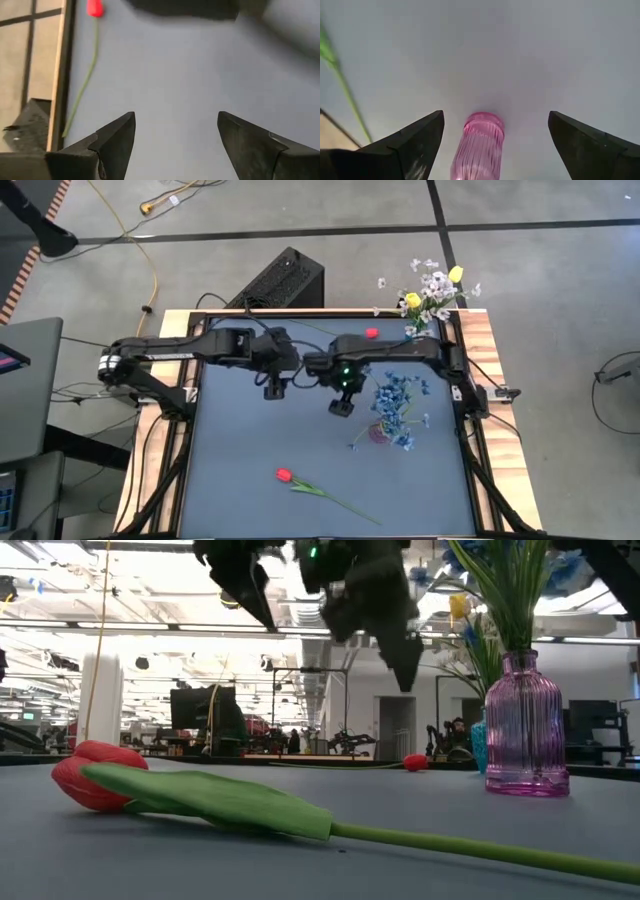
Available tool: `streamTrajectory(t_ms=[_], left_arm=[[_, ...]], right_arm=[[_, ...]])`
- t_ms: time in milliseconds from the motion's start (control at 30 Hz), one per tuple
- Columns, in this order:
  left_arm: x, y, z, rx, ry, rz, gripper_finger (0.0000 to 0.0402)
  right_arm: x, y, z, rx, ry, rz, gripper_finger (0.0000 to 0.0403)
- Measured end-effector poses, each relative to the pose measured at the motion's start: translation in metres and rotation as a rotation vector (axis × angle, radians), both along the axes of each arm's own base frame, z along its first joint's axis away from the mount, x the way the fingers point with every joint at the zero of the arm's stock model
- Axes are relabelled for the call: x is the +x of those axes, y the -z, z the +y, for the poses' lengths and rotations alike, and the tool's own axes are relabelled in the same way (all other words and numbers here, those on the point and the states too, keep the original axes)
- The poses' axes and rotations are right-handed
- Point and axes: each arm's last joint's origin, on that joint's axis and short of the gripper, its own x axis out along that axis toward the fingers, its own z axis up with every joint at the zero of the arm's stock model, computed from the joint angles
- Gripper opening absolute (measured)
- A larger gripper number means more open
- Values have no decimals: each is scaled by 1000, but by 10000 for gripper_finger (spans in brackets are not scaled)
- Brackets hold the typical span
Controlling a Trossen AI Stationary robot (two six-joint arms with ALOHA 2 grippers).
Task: Sort flowers into vase by color
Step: Put the bottom red flower into the violet vase
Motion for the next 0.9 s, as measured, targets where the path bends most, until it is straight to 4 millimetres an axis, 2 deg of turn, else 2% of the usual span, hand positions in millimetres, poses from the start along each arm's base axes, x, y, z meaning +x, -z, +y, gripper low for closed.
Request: streamTrajectory(t_ms=[133, 267, 500, 600, 700, 900], left_arm=[[-19, -21, 6, 2, -31, -61, 271], [-33, -33, 12, -28, -74, -118, 271], [-39, -40, 18, -47, -99, -167, 271], [-36, -38, 19, -88, -89, -171, 271], [-33, -34, 17, -145, -81, -172, 271], [-26, -27, 15, -180, -92, -169, 271]], right_arm=[[-7, -35, -4, -30, 6, -115, 385], [-24, -78, -10, -91, 20, -269, 385], [-58, -164, -8, -151, 41, -773, 385], [-80, -197, 2, -149, 39, -946, 385], [-109, -223, 16, -118, 44, -1046, 385], [-163, -255, 60, -90, -15, -1175, 385]])
